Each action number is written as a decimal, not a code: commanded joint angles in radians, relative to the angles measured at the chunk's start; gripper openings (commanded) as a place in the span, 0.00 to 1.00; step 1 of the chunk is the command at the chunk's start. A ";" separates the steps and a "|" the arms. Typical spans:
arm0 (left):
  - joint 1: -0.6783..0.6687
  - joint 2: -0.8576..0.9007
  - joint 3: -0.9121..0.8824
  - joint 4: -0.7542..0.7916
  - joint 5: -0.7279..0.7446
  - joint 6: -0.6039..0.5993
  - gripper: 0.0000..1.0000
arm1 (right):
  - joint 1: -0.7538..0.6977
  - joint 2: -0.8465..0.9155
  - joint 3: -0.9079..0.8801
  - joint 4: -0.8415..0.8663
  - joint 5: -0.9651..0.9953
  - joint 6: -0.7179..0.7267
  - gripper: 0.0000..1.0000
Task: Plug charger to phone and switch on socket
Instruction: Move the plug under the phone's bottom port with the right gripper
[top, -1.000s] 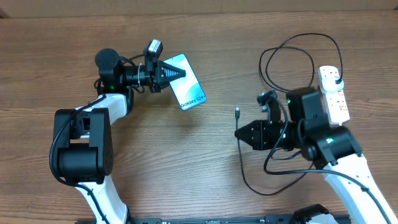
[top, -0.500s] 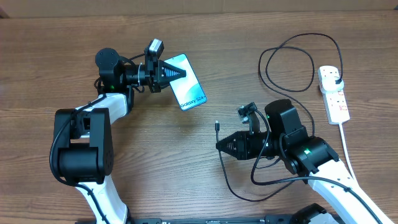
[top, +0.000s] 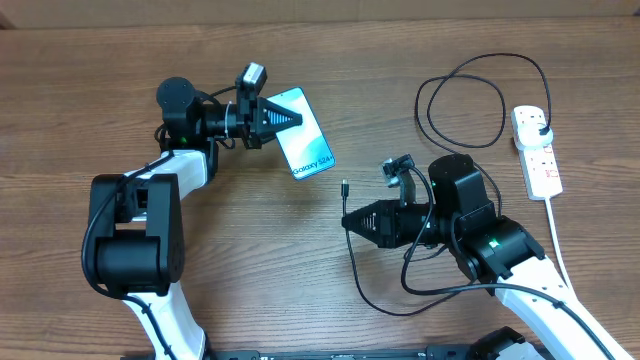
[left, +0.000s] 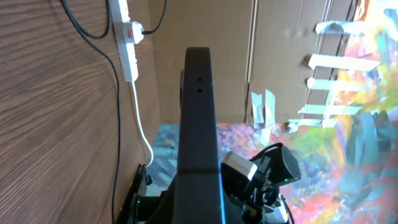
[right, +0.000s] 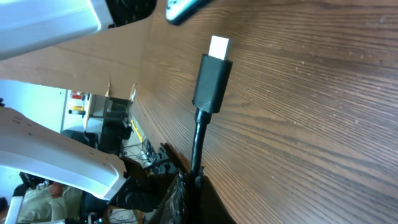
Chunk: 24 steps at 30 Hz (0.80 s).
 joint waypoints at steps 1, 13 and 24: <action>-0.019 -0.004 0.026 0.008 0.008 0.063 0.04 | 0.027 0.005 -0.002 0.025 -0.032 0.004 0.04; -0.023 -0.004 0.026 0.008 0.017 0.111 0.04 | 0.115 0.069 -0.002 0.030 0.089 -0.171 0.04; -0.048 -0.004 0.026 0.007 0.018 0.198 0.04 | 0.122 0.088 0.116 -0.268 0.349 -0.360 0.04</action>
